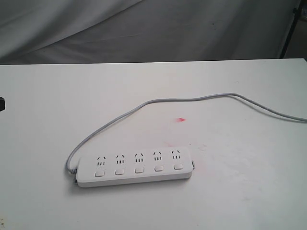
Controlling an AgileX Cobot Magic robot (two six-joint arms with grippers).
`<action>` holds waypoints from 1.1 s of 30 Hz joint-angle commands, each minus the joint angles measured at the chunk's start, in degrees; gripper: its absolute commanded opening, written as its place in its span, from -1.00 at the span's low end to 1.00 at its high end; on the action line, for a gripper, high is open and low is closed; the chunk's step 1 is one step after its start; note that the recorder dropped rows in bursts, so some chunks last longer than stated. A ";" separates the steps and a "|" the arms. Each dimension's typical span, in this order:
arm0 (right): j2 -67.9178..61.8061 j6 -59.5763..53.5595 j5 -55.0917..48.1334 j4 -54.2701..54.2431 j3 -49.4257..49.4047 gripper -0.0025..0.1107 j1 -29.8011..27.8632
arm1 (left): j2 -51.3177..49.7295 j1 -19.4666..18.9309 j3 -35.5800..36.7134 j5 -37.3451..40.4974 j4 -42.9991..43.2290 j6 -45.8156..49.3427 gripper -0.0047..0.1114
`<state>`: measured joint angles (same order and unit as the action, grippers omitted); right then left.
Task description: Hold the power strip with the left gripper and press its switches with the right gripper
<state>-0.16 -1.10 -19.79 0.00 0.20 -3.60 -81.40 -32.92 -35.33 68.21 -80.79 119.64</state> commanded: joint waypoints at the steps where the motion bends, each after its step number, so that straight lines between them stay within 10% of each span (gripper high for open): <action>1: 0.16 0.07 0.23 0.32 -0.20 -0.96 -0.36 | 0.00 -0.11 -0.19 1.51 -1.15 0.36 -0.91; 15: 0.16 0.07 0.23 0.32 -0.20 -0.96 -0.36 | 0.00 0.63 -11.29 1.75 16.58 0.36 -0.91; 28: 0.16 0.07 0.23 0.32 -0.20 -0.96 -0.36 | -2.84 19.36 -13.69 -8.31 33.98 0.36 -0.89; 33: 0.16 0.07 0.23 0.32 -0.20 -0.96 -0.36 | -7.69 21.56 -13.69 -7.90 34.97 0.36 -0.55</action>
<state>-0.16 -1.10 -19.79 0.00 0.20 -3.60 -86.90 -12.15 -48.55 60.69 -45.76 119.68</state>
